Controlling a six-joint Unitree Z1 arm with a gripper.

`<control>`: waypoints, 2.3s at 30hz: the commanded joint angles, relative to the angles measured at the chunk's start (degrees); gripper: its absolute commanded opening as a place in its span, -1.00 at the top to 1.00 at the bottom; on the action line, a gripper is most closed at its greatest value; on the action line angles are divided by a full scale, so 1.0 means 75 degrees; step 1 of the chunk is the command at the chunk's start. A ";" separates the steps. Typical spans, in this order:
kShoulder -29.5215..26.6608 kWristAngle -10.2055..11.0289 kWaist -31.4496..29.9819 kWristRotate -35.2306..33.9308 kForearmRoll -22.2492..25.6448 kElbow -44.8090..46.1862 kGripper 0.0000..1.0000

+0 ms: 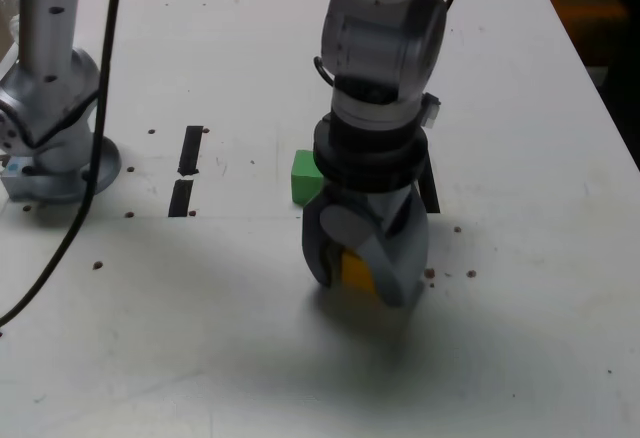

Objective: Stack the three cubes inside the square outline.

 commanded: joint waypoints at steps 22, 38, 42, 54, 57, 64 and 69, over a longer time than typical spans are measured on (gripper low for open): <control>-0.1217 0.1329 0.0635 -0.0582 0.2438 -0.1048 0.74; -0.0700 0.1343 0.2041 0.0176 0.2053 -0.1382 0.73; -0.0573 0.1223 0.2204 0.0307 0.1847 -0.1379 0.73; -0.0311 0.1134 0.2325 0.0450 0.1618 -0.1422 0.70; -0.0251 0.1119 0.2325 0.0451 0.1571 -0.1440 0.70; -0.0207 0.1107 0.2336 0.0461 0.1497 -0.1418 0.67; -0.0212 0.1130 0.2410 0.0477 0.1522 -0.1324 0.40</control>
